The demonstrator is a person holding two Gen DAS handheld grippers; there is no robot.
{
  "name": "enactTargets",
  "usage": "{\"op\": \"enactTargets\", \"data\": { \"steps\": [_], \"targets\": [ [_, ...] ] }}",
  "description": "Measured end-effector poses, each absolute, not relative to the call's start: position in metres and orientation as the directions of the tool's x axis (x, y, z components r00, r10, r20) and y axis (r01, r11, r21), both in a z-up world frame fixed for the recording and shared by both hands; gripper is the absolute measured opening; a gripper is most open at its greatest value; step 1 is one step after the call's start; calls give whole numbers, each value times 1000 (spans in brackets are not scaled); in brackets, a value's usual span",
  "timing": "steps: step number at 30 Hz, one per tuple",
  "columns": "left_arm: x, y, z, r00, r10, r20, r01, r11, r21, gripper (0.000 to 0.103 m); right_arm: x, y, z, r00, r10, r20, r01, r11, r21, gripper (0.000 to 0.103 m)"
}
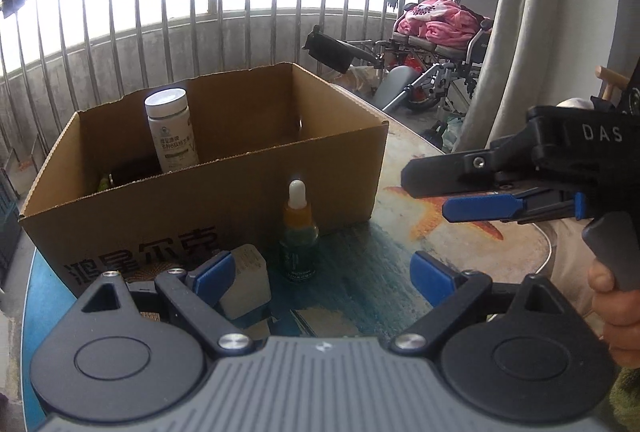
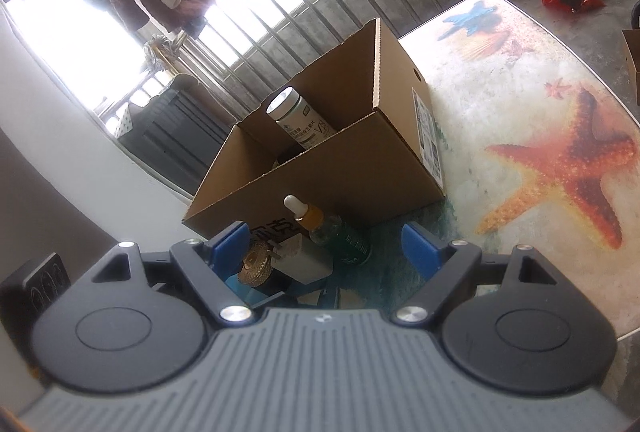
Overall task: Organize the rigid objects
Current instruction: 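Withdraw the right tool toward the green dropper bottle, then close the right tool on the green dropper bottle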
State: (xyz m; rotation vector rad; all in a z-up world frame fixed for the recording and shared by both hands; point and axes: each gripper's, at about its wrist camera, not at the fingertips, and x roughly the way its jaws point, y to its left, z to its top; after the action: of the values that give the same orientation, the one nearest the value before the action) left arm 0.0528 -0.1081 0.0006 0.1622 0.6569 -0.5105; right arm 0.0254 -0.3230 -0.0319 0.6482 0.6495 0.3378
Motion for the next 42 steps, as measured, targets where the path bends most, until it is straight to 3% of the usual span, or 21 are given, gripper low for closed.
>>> {"op": "enactTargets", "data": {
  "steps": [6, 13, 18, 27, 33, 42],
  "targets": [
    [53, -117, -3, 712, -381, -589, 508, 860, 58, 95, 36, -318, -37, 738, 492, -462, -115, 766, 632, 81],
    [64, -130, -8, 742, -356, -568, 505, 854, 125, 89, 64, -307, -38, 710, 516, -479, -180, 790, 585, 68],
    [77, -136, -13, 733, -363, -575, 513, 851, 116, 72, 85, -299, -38, 678, 553, -485, -231, 786, 573, 55],
    [90, -141, -21, 715, -371, -593, 519, 850, 93, 53, 109, -286, -35, 628, 611, -481, -304, 762, 571, 41],
    [92, -139, -22, 716, -374, -590, 510, 857, 77, 51, 114, -283, -38, 629, 600, -493, -299, 773, 560, 22],
    [92, -141, -19, 700, -413, -582, 518, 855, 15, 51, 107, -292, -39, 637, 592, -495, -269, 771, 577, 21]
  ]
}}
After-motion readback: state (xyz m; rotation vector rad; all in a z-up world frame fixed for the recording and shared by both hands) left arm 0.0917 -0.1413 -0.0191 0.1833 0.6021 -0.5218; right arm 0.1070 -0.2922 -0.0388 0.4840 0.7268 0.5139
